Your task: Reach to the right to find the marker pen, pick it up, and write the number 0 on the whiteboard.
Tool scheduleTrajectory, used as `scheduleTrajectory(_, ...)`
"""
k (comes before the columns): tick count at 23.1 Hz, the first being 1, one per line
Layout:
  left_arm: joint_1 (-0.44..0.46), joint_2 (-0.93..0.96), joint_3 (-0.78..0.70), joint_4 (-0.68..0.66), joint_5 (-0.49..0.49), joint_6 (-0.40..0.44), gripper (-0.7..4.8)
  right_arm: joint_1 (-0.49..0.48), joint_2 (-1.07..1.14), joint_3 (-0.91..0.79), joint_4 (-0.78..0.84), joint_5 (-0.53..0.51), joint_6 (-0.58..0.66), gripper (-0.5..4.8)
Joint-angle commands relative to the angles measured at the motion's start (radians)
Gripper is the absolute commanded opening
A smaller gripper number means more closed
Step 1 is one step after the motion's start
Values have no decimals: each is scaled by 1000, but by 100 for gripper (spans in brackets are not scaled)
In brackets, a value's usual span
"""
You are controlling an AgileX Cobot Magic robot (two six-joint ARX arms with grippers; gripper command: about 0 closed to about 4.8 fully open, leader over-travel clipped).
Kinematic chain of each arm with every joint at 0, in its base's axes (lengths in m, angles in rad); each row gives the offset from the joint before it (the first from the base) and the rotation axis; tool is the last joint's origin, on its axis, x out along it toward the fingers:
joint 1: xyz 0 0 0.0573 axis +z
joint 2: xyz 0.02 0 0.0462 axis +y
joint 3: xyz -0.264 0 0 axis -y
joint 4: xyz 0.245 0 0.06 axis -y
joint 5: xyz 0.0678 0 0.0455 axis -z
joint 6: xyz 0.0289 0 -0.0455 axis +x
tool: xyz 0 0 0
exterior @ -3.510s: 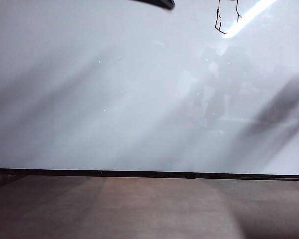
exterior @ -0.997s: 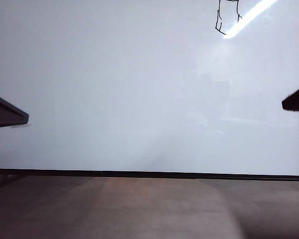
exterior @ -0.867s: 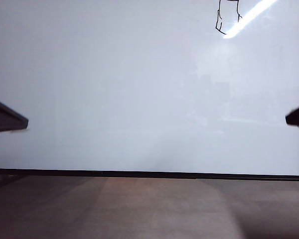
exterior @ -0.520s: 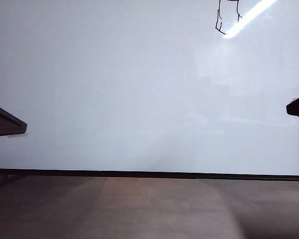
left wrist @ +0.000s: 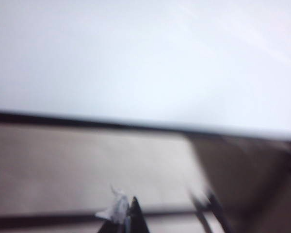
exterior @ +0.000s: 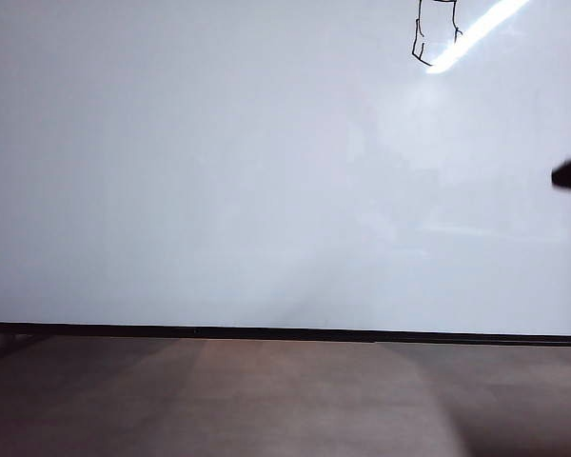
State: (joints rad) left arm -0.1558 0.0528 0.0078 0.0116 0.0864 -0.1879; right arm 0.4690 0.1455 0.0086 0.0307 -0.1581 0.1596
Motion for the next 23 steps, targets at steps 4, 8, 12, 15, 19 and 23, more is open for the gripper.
scheduleTrajectory(4,176,-49,1,19,4,5,-5,-230,-143,0,31,0,-2,0)
scheduleTrajectory(8,178,-49,1,20,4,5,-5,-387,-143,2,31,0,-2,0)
scheduleTrajectory(12,178,-49,1,20,5,5,-5,-480,-143,2,28,2,-3,0)
scheduleTrajectory(15,178,-49,1,20,5,5,-5,-514,-143,2,26,3,-3,0)
scheduleTrajectory(19,178,-49,1,20,5,5,-5,-529,-143,2,26,3,-2,0)
scheduleTrajectory(23,178,-49,1,19,5,5,-5,-528,-143,2,26,2,-3,0)
